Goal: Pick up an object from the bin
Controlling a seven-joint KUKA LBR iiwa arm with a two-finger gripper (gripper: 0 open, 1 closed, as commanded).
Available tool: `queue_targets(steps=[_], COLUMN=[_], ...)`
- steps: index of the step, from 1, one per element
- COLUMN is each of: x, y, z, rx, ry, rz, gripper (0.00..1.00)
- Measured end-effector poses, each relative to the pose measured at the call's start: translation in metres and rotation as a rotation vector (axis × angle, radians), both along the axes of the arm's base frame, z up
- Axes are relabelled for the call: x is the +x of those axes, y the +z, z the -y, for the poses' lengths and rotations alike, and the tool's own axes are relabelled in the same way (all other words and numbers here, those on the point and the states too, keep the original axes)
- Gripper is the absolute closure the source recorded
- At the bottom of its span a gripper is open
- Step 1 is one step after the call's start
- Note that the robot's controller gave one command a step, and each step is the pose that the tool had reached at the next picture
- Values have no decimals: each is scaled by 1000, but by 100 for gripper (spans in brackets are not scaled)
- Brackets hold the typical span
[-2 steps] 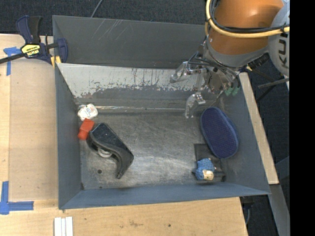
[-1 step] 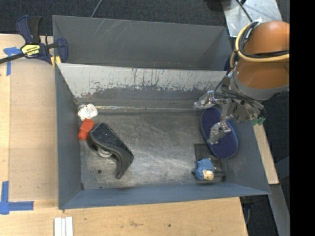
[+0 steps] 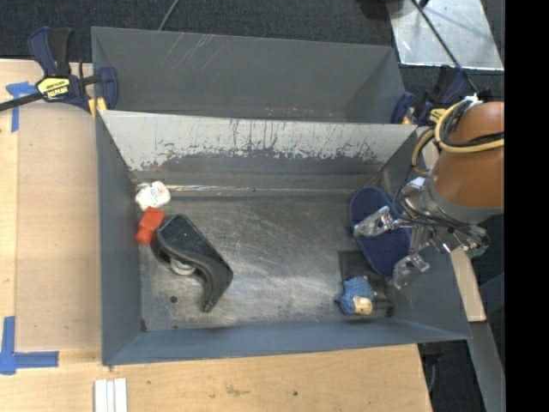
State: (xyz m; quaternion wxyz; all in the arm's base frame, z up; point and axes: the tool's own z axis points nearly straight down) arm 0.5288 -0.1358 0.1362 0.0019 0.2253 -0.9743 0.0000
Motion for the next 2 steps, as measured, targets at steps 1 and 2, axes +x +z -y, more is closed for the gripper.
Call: queue_targets(steps=[1,2], x=[24,27], y=[-63,-61], z=[3,4], rx=[6,1], ry=[223,223], rz=[2,16], gripper=[0,100])
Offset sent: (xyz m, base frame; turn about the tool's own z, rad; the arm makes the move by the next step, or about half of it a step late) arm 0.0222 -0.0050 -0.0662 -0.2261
